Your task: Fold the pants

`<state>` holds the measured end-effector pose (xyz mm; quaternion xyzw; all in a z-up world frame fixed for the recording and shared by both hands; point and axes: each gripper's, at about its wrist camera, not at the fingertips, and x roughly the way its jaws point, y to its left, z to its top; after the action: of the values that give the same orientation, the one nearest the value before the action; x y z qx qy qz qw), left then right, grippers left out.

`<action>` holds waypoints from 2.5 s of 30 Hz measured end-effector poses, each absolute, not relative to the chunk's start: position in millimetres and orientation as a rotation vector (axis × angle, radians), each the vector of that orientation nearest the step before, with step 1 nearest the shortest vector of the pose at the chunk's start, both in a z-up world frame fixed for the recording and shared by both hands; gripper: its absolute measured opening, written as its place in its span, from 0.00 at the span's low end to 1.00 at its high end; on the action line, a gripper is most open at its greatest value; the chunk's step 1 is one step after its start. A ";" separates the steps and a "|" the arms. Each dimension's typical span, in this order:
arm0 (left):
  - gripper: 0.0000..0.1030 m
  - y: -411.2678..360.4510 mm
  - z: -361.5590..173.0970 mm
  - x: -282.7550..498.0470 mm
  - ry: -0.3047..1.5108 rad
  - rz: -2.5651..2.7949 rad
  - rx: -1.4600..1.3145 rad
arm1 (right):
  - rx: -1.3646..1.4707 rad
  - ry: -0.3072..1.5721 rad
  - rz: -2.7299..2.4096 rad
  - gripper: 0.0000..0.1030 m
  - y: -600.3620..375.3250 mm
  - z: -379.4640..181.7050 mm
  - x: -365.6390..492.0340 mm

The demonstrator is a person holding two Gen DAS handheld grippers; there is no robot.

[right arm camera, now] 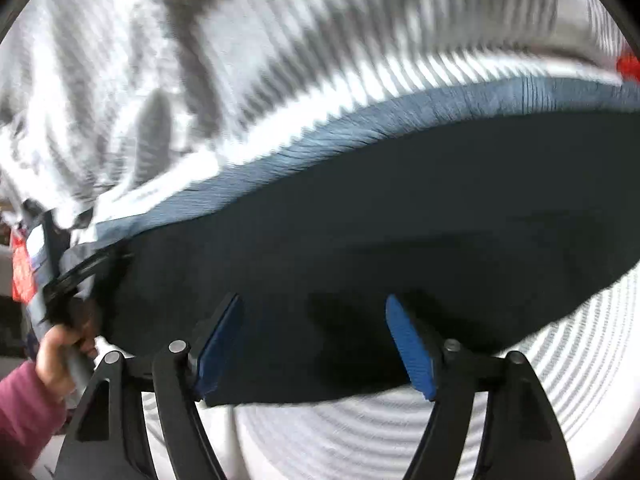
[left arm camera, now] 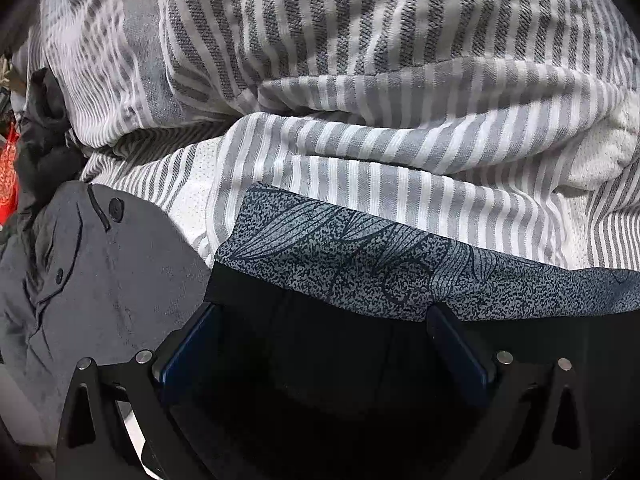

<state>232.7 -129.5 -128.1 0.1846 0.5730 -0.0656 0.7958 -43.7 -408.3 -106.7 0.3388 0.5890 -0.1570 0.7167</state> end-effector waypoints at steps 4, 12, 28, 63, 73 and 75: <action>1.00 -132.2 -123.8 231.5 1.289 -0.144 0.345 | 0.858 1.197 -0.294 0.84 -422.5 -105.8 -54.2; 1.00 -142.6 -106.3 220.9 1.282 -0.132 0.414 | 0.846 1.304 -0.193 1.00 -413.2 -113.5 -30.0; 1.00 -301.4 -72.2 73.9 1.265 -0.509 0.555 | 1.178 1.145 -0.324 1.00 -485.3 -72.3 -171.1; 1.00 -469.5 -92.2 2.3 1.285 -0.463 0.627 | 1.074 0.988 -0.591 0.61 -738.2 -52.5 -232.2; 1.00 -491.5 -86.9 -2.4 1.278 -0.456 0.615 | 1.273 0.901 -0.567 0.63 -704.1 -74.8 -297.8; 1.00 -492.0 -88.0 -1.2 1.274 -0.447 0.604 | 1.273 0.877 -0.573 0.63 -707.5 -79.0 -295.0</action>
<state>-1.2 -492.0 -88.0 0.2752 0.5805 -0.2036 0.7388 -295.0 -707.5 -79.0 0.5670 0.3903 -0.2550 0.6791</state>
